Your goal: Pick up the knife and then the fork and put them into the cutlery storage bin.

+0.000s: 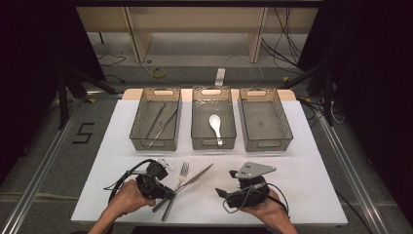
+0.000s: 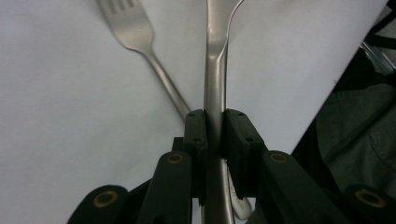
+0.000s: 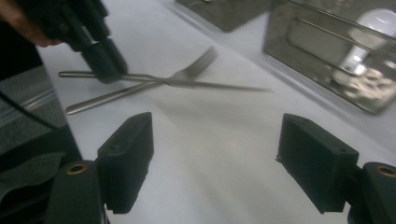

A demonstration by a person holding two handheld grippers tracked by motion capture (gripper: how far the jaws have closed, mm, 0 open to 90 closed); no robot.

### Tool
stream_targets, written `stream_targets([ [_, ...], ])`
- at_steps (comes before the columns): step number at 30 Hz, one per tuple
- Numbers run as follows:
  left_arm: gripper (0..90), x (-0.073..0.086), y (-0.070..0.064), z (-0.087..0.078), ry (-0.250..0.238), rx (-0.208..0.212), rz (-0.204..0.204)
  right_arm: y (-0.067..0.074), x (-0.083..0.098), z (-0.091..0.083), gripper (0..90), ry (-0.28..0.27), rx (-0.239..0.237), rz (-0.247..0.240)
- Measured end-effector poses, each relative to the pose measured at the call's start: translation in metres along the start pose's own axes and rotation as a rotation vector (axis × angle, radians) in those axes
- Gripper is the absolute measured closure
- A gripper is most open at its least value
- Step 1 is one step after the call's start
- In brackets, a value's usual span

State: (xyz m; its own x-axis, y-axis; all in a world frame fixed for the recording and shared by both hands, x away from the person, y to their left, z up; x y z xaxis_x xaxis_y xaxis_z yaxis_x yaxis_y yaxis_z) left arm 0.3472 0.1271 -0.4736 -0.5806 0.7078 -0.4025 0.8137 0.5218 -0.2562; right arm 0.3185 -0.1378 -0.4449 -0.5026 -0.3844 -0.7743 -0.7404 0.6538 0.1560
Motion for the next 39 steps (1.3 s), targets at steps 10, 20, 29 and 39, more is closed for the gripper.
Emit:
stream_targets([
  [10, 78.5, -0.009, -0.019, 0.008, 0.042, 0.032, 0.064, 0.041, -0.001, 0.025, 28.1, 0.098, -0.034, -0.246],
  [20, 78.4, -0.020, -0.036, 0.014, 0.078, 0.066, 0.134, 0.059, 0.008, 0.047, 32.8, 0.177, -0.009, -0.470],
  [29, 78.4, -0.025, -0.041, 0.016, 0.092, 0.075, 0.150, 0.059, 0.012, 0.060, 42.3, 0.219, 0.022, -0.545],
  [39, 78.4, -0.030, -0.048, 0.021, 0.118, 0.107, 0.166, 0.062, 0.017, 0.065, 54.9, 0.251, 0.026, -0.638],
])
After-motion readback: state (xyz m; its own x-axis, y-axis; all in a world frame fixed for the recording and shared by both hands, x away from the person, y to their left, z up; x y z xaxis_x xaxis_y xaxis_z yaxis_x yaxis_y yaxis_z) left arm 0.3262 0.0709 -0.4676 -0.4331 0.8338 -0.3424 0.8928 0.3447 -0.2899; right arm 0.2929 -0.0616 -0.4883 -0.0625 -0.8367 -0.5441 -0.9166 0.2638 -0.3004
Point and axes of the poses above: each handheld gripper's, and its own axes: z roughly forward along the jaws, x roughly out of its underside, y roughly to its left, the point moved 3 cm from there along z, roughly forward along the jaws, and after that the axes turned 7 degrees about z, right-handed, at the moved point
